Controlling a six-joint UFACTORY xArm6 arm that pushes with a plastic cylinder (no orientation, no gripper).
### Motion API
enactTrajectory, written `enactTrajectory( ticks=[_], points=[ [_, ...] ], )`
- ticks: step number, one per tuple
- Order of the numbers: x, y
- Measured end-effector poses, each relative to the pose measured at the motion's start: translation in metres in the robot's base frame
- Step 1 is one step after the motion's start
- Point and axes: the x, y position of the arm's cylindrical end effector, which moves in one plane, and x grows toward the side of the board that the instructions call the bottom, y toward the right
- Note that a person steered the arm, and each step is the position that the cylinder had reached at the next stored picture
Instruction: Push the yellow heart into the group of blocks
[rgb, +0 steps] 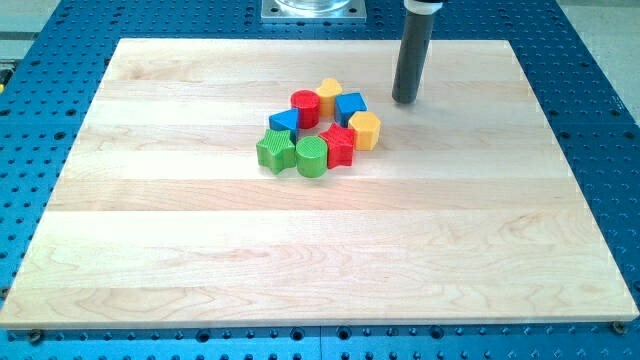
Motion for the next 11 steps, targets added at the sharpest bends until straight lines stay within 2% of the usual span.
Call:
enactTrajectory(
  ticks=[3,5,6,9,11],
  points=[
    [0.004,-0.044],
    [0.016,-0.039],
    [0.003,-0.034],
    [0.000,-0.070],
    [0.002,-0.060]
  ],
)
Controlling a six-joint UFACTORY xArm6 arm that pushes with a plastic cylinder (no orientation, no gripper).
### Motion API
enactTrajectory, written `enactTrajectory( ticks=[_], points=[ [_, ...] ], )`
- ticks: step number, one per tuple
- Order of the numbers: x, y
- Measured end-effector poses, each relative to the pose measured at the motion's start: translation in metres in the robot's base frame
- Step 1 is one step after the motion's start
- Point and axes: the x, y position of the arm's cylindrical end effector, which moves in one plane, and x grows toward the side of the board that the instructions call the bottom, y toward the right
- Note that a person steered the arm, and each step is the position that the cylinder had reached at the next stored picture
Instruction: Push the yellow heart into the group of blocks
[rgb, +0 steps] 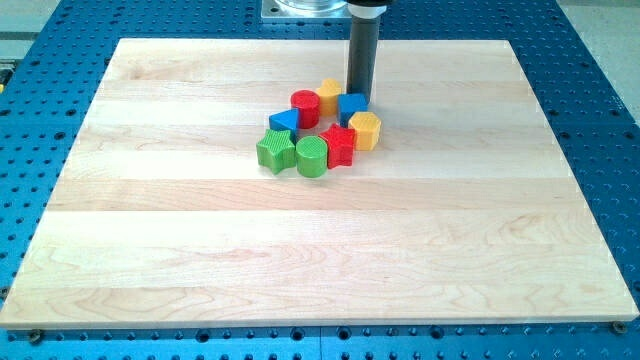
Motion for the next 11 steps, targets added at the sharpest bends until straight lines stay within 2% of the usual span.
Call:
enactTrajectory(
  ticks=[2,4,5,6,9,11],
  points=[
    [0.001,0.009],
    [-0.031,-0.012],
    [-0.031,-0.042],
    [-0.013,-0.037],
    [-0.011,-0.037],
    [-0.050,-0.005]
  ],
)
